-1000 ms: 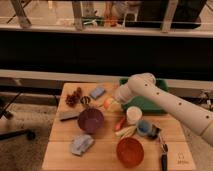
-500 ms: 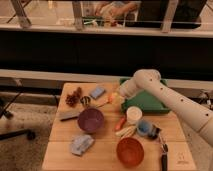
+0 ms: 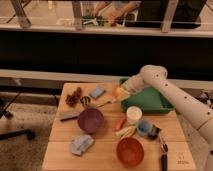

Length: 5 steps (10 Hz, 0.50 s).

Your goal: Place apple in tray

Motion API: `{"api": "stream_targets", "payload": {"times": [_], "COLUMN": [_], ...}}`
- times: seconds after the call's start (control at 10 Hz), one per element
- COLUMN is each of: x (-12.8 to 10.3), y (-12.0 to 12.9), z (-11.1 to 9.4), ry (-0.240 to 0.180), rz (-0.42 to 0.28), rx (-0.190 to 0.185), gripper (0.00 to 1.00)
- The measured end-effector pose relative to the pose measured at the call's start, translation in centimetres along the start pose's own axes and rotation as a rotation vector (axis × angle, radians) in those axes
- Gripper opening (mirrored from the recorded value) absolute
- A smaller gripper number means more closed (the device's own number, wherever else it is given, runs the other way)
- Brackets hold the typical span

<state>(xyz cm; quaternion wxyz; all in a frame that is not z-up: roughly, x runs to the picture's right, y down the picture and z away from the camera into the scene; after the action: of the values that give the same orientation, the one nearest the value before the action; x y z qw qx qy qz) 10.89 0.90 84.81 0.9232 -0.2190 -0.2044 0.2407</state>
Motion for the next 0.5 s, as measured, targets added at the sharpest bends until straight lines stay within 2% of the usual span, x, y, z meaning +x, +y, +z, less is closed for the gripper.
{"api": "stream_targets", "payload": {"times": [0.5], "x": [1.1], "y": [-2.0], "z": [0.2], "ry": [0.021], "rz": [0.015], "rx": [0.026], "gripper": [0.06]}}
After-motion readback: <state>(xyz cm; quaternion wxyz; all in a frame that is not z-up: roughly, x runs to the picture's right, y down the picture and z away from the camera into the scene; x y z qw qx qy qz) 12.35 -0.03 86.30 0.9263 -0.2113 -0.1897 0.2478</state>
